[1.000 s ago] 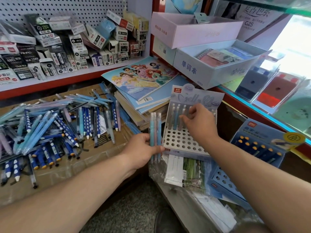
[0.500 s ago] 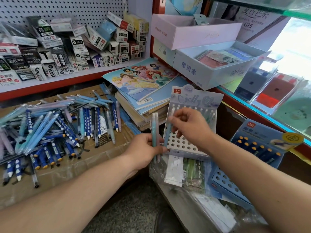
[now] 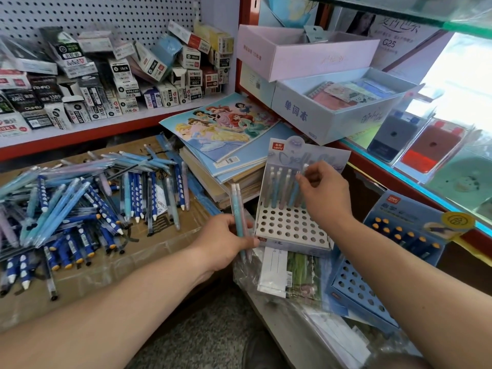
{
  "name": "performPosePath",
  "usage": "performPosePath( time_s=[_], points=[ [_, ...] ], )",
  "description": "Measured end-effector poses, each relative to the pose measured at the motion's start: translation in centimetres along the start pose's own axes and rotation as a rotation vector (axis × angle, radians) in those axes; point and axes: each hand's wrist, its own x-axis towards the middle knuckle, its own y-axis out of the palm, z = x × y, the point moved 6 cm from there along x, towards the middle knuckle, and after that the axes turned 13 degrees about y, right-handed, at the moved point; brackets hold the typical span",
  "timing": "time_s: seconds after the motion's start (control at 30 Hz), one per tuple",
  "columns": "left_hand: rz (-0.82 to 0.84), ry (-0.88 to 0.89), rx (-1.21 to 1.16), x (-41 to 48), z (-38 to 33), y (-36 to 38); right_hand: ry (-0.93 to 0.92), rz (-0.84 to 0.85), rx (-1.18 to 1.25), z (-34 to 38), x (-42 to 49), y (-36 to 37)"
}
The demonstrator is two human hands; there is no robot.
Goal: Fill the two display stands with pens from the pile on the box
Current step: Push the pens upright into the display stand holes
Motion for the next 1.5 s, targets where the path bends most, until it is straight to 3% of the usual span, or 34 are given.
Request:
performPosePath(
  time_s=[0.23, 0.4, 0.57, 0.63, 0.7, 0.8, 0.93, 1.0, 1.13, 1.23, 1.5],
  points=[
    [0.005, 0.007, 0.023, 0.0, -0.2, 0.1, 0.015, 0.05, -0.047, -1.4, 0.5, 0.9],
    [0.027, 0.005, 0.064, -0.1, -0.1, 0.1, -0.029, 0.048, -0.169, -1.6, 0.6, 1.9],
    [0.045, 0.021, 0.086, 0.0, -0.1, 0.1, 0.066, 0.167, -0.399, -1.1, 0.3, 1.9],
    [0.062, 0.029, 0.089, 0.0, -0.1, 0.2, 0.147, 0.307, -0.199, -0.3, -1.0, 2.3],
    [0.081, 0.042, 0.108, 0.0, -0.1, 0.4, 0.211, 0.553, 0.077, 1.2, -3.1, 3.4],
    [0.112, 0.077, 0.151, -0.1, -0.4, 0.8, 0.1, 0.731, 0.128, 3.0, -5.2, 4.7],
    [0.092, 0.083, 0.165, -0.3, -0.5, 0.9, 0.073, 0.575, 0.142, 3.1, -4.1, 3.6],
    [0.08, 0.086, 0.19, -0.2, -0.5, 0.5, 0.099, 0.391, 0.208, 2.6, -2.6, 1.6],
    [0.063, 0.1, 0.221, 0.0, -0.4, 0.1, 0.02, 0.008, 0.072, 1.9, -0.3, -2.3],
    [0.041, 0.118, 0.219, 0.1, -0.5, 0.1, 0.022, -0.054, 0.043, 1.0, 0.2, -3.1],
    [-0.019, 0.14, 0.23, -0.1, -0.8, -0.1, 0.055, -0.025, -0.024, -0.9, 1.1, -2.0]
  ],
)
